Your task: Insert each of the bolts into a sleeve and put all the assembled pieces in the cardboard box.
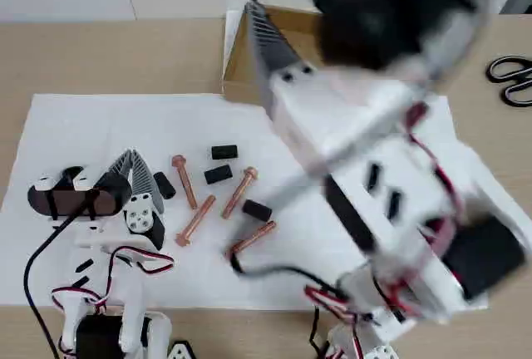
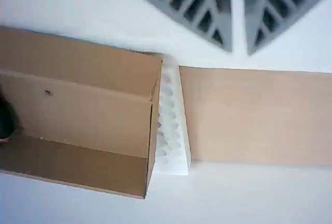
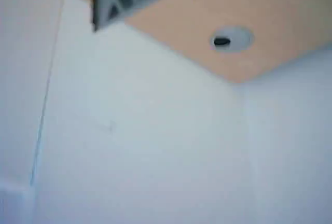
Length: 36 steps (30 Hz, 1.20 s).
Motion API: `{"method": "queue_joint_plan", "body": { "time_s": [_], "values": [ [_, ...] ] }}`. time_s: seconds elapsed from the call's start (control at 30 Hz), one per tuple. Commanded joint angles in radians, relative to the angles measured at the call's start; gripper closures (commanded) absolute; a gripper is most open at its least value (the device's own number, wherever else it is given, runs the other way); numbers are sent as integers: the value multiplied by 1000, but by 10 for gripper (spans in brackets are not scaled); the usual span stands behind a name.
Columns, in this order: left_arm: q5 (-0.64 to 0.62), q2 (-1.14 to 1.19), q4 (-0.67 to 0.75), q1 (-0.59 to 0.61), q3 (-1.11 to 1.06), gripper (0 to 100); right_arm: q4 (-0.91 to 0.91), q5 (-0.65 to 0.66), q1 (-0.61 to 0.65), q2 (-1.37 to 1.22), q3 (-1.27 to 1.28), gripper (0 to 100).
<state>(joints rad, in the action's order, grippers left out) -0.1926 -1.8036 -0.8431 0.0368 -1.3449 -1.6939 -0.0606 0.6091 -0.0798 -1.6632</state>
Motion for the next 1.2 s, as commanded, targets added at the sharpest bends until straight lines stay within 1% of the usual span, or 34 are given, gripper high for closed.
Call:
{"method": "queue_joint_plan", "body": {
  "time_s": [0.0, 0.37, 0.5, 0.77, 0.83, 0.93, 1.17],
  "values": [
    [5, -12, -6, 0, 30, 994, 1, 9, -4, 12, -12, 772],
    [5, -12, -8, 0, 30, 994, -2, -3, 5, -318, -15, 772],
    [5, -12, -8, 0, 30, 994, -4, -78, 28, -321, -14, 772],
    [5, -12, -8, 0, 30, 994, -8, -74, 47, -265, -2, 772],
    [5, -11, -8, 0, 30, 994, -8, -54, 56, -219, 69, 772],
    [5, -11, -8, 0, 30, 994, -7, -11, 81, -122, 244, 772],
    [5, -11, -8, 0, 24, 994, -1, -11, 116, 53, 784, 772]
  ]
}}
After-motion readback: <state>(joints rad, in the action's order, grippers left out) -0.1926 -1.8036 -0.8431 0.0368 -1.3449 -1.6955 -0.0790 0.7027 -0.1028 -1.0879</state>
